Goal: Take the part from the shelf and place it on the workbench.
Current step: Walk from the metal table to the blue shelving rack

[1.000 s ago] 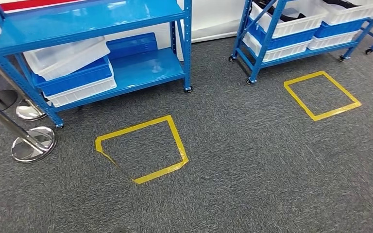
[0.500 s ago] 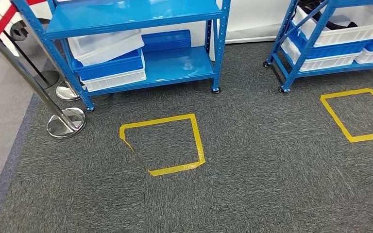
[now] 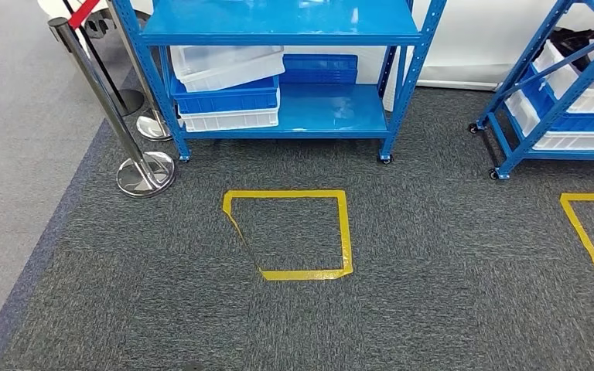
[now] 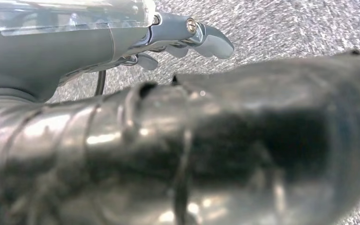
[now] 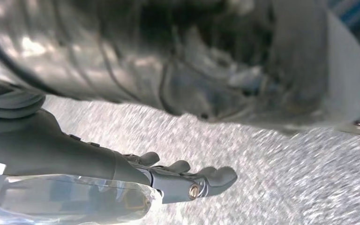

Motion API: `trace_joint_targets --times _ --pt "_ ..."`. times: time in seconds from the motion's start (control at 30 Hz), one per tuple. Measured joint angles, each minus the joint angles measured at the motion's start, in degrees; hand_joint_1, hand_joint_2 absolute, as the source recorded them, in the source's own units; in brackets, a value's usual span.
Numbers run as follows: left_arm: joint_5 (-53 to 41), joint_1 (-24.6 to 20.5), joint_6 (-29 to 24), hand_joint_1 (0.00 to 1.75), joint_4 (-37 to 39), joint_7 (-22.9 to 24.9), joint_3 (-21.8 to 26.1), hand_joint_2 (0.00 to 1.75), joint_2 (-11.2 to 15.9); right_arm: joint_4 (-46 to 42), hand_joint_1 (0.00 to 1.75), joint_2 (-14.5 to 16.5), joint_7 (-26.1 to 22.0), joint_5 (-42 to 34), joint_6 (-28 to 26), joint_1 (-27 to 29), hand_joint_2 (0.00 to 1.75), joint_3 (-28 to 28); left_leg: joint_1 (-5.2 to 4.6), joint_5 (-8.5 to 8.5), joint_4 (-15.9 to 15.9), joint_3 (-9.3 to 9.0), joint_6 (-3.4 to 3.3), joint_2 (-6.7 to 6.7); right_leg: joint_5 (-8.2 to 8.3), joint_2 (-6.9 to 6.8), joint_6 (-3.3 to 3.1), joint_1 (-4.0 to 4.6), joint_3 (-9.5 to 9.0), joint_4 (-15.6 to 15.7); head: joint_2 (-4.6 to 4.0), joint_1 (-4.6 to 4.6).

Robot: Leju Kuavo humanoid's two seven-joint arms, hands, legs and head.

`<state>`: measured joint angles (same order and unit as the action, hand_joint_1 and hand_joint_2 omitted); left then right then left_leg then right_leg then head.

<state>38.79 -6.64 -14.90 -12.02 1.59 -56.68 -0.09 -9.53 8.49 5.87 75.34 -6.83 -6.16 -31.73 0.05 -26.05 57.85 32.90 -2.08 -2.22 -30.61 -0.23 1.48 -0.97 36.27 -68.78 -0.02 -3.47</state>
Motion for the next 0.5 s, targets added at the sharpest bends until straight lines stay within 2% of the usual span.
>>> trace_joint_targets --times 0.07,0.1,0.17,0.23,0.27,0.33,0.37,0.4,0.43,0.47,0.5 --pt "0.4 0.0 -0.1 0.0 0.0 0.0 0.0 0.0 0.0 0.0 0.0 -0.1 0.3 -0.2 -1.5 0.0 0.0 0.1 -0.08 -0.51 0.7 0.11 0.6 -0.52 2.84 0.67 -0.17 -0.16 -2.34 6.2 0.01 0.02" --pt "0.5 -0.1 -0.2 0.0 0.0 0.0 0.0 0.0 0.0 0.0 0.0 -0.2 0.3 -0.4 -2.1 -0.1 0.0 0.1 -0.15 -0.68 0.9 0.29 0.9 -0.66 3.17 0.96 -0.37 -0.16 -2.8 7.7 0.01 -0.01" --pt "0.8 -0.1 -0.3 0.0 0.0 0.0 0.0 0.0 0.0 0.0 0.0 -0.2 0.3 -0.5 -3.0 -0.1 0.0 0.2 -0.25 -0.74 1.0 0.53 1.4 -0.85 3.02 1.12 -0.99 -0.04 -2.78 8.1 0.01 -0.09" --pt "1.1 0.0 -0.4 0.0 0.0 -0.1 0.0 0.0 0.0 0.0 0.0 -0.3 0.2 -0.5 -3.8 -0.1 0.0 0.3 -0.28 -1.39 2.6 1.07 1.81 -0.08 3.13 0.89 -1.67 -0.12 -3.18 8.4 0.0 -0.27" --pt "1.2 0.1 -0.5 0.0 0.0 -0.1 0.0 0.0 0.1 0.0 0.0 -0.4 0.1 -0.5 -4.1 -0.1 0.0 0.3 -0.26 -2.43 4.9 1.86 2.06 0.53 3.17 0.73 -2.01 -0.19 -3.43 8.5 0.0 -0.48" --pt "1.4 0.0 -0.7 0.0 0.0 -0.2 0.0 0.0 0.1 0.0 0.0 -0.5 -0.1 -0.6 -4.5 0.0 0.0 0.3 -0.14 -5.73 11.8 4.75 2.56 1.61 3.07 0.38 -2.46 -0.08 -3.68 8.6 0.0 -0.9" --pt "1.4 0.0 -0.8 0.0 0.0 -0.3 0.0 0.0 0.0 0.0 0.0 -0.5 -0.2 -0.6 -4.6 0.0 0.0 0.3 -0.03 -7.23 15.0 6.39 2.71 1.7 3.0 0.22 -2.6 0.0 -3.68 8.6 0.0 -0.98" --pt "1.4 -0.1 -0.9 0.0 0.0 -0.3 0.0 0.0 0.0 0.0 0.0 -0.5 -0.2 -0.7 -4.6 0.0 0.0 0.3 0.01 -7.95 17.1 7.61 2.77 1.74 2.92 0.08 -2.69 0.08 -3.72 8.6 0.0 -0.97" --pt "1.4 0.0 -1.0 0.0 0.0 -0.4 0.0 0.0 0.0 0.0 0.0 -0.6 -0.2 -0.8 -4.5 0.0 0.0 0.3 0.01 -7.53 17.3 7.96 2.71 1.77 2.82 -0.03 -2.75 0.16 -3.81 8.6 0.0 -0.97" --pt "1.5 0.0 -1.0 0.0 0.0 -0.4 0.0 0.0 0.0 0.0 0.0 -0.6 -0.2 -0.9 -4.5 0.0 0.0 0.3 -0.01 -6.01 15.4 7.27 2.51 1.79 2.71 -0.08 -2.78 0.26 -3.98 8.6 0.0 -0.98" --pt "1.5 0.1 -1.0 0.0 0.0 -0.5 0.0 0.0 0.0 0.0 0.0 -0.6 -0.1 -0.9 -4.4 0.0 0.0 0.3 -0.08 -3.77 11.8 5.7 2.15 1.83 2.58 -0.1 -2.78 0.36 -4.22 8.6 0.0 -0.98"
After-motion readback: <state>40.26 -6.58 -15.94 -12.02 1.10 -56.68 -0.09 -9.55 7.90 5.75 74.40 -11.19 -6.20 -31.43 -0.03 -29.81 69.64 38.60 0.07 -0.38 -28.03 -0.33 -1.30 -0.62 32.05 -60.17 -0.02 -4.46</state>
